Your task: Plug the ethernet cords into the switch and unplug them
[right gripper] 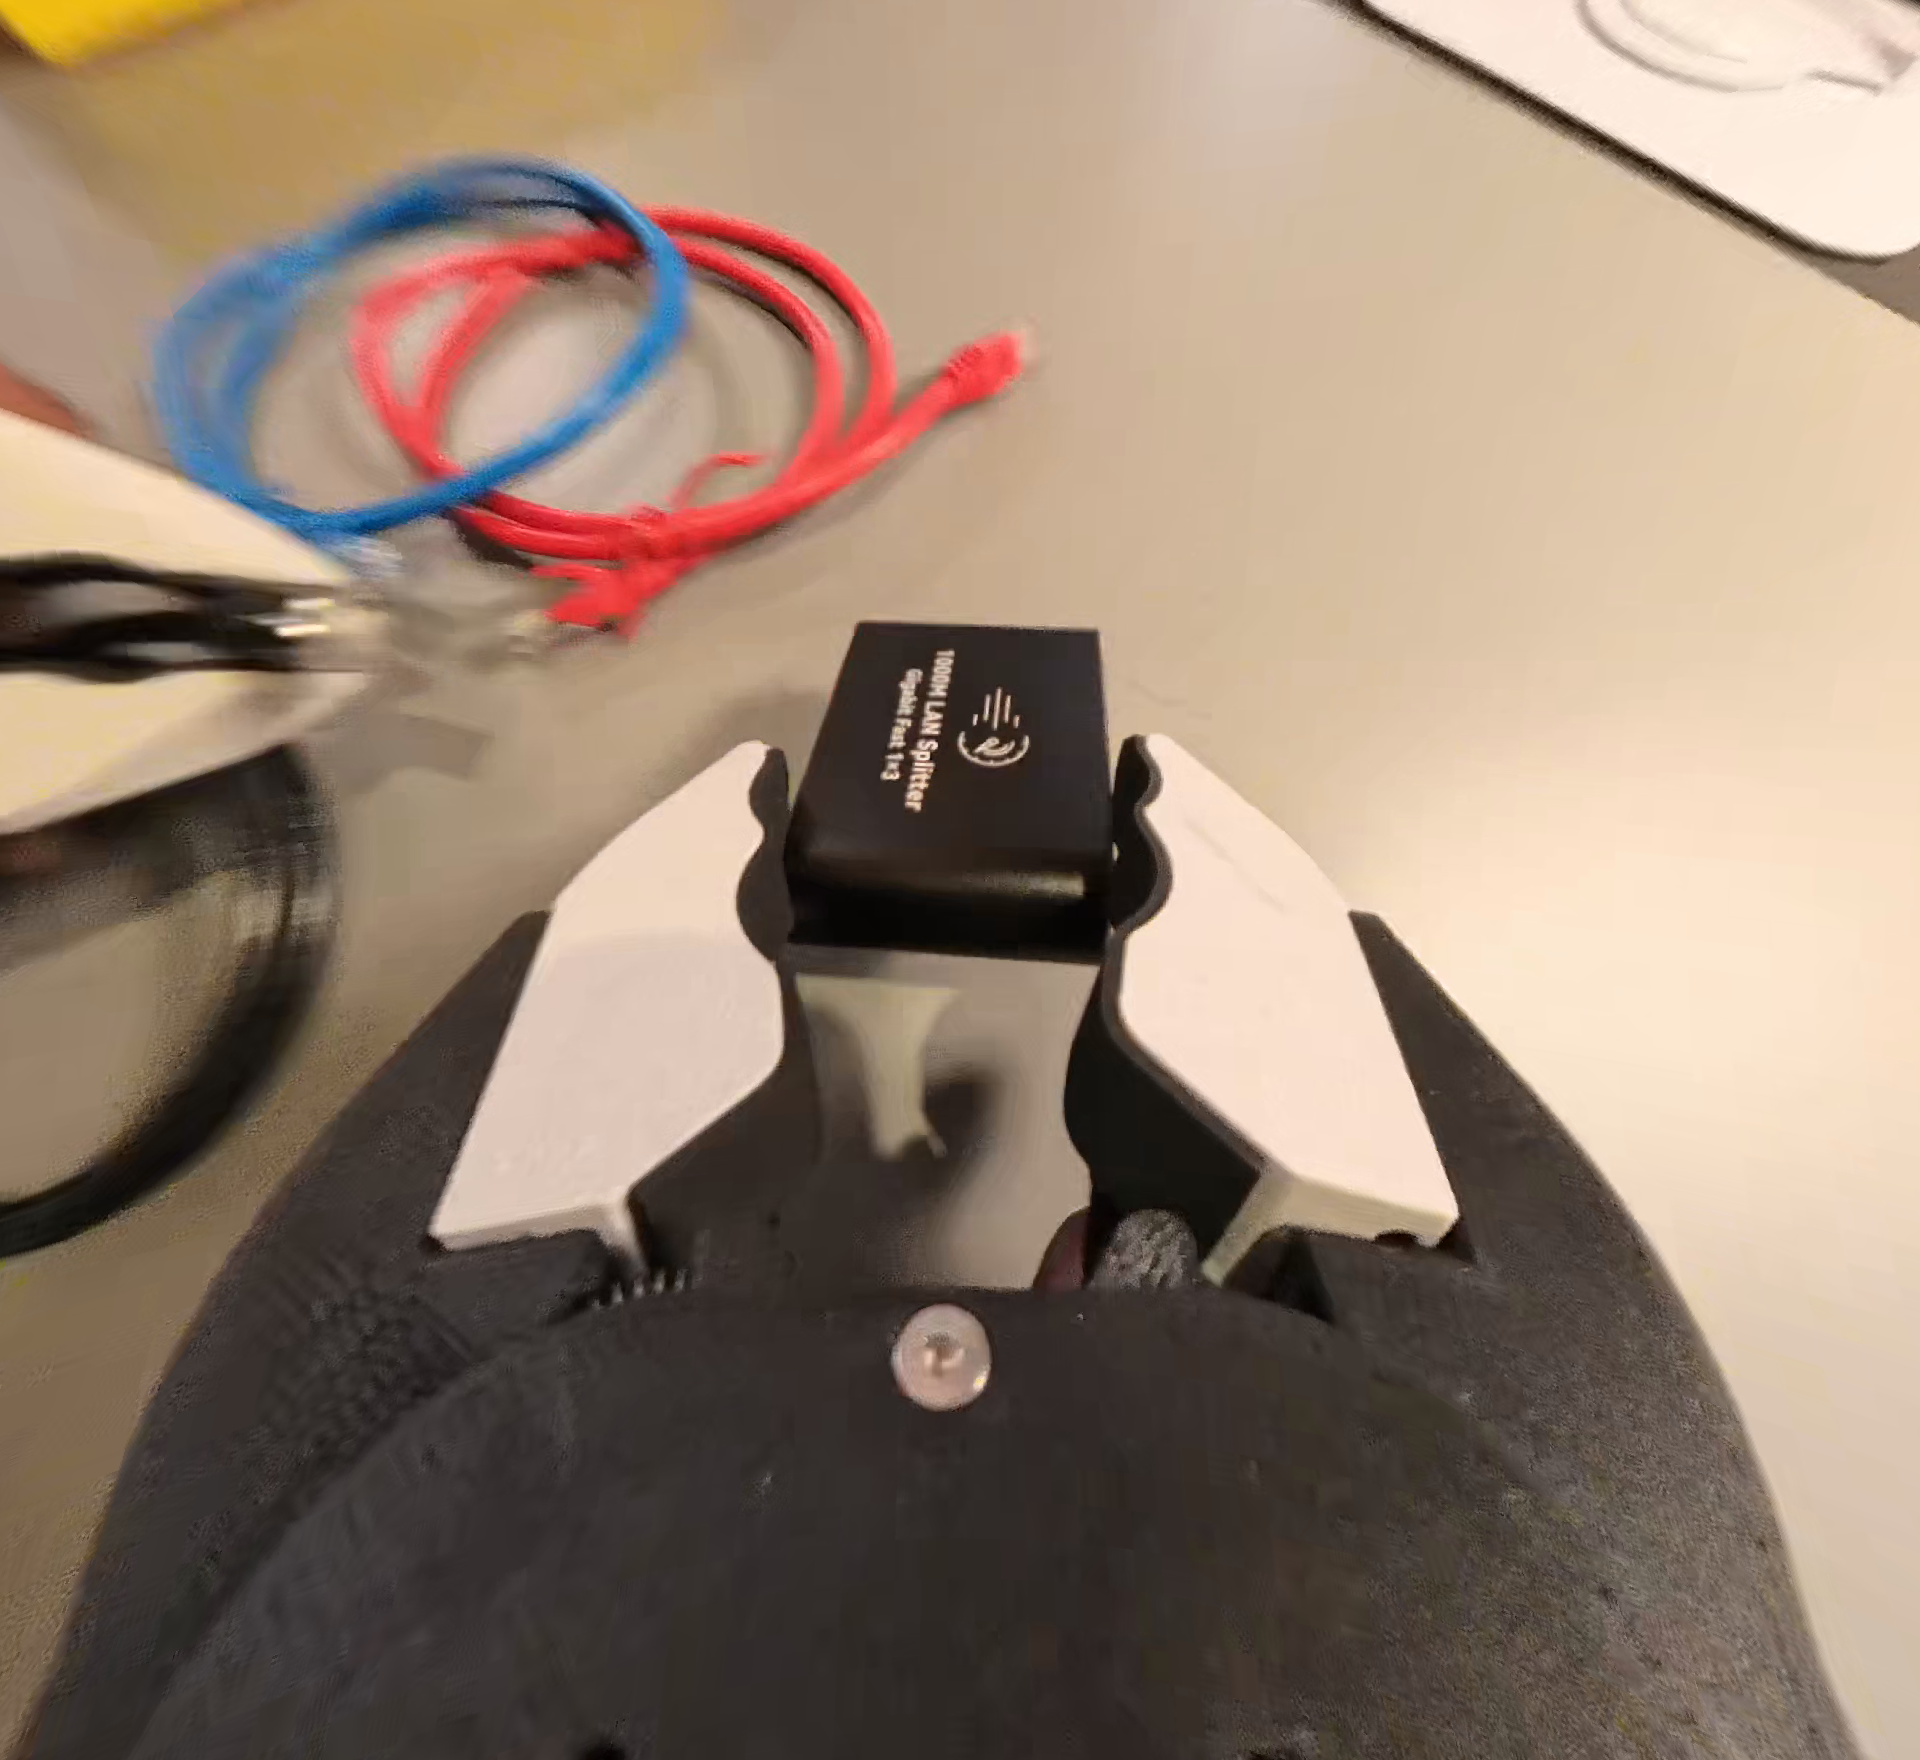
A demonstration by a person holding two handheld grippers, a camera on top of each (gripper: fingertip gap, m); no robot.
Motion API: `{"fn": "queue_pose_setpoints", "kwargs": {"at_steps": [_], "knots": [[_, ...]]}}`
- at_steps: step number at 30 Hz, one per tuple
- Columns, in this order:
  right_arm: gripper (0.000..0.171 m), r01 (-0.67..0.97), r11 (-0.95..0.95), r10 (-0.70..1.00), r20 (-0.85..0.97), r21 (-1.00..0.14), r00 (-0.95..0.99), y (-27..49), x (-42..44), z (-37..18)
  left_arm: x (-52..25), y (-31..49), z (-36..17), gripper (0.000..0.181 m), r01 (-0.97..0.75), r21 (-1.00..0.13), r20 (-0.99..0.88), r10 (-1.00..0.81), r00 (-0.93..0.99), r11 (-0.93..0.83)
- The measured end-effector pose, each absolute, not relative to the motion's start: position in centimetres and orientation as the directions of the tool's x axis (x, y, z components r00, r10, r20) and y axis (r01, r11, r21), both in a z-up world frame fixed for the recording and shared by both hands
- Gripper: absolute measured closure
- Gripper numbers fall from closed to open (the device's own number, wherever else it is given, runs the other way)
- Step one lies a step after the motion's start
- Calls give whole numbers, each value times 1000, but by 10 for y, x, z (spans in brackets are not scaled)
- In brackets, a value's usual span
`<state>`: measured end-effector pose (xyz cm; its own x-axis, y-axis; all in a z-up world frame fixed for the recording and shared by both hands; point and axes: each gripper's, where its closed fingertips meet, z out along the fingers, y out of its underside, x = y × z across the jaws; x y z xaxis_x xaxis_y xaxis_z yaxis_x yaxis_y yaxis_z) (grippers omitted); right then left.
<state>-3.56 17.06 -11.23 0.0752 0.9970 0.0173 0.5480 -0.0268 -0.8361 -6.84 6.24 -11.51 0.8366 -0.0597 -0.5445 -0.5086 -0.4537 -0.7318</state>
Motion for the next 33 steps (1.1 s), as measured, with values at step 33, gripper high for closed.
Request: {"fn": "queue_pose_setpoints", "kwargs": {"at_steps": [33], "knots": [[112, 616, 20, 997, -30, -788, -71, 147, 36, -127, -38, 70, -115, 169, -697, -633, -701, -131, 701, -336]]}}
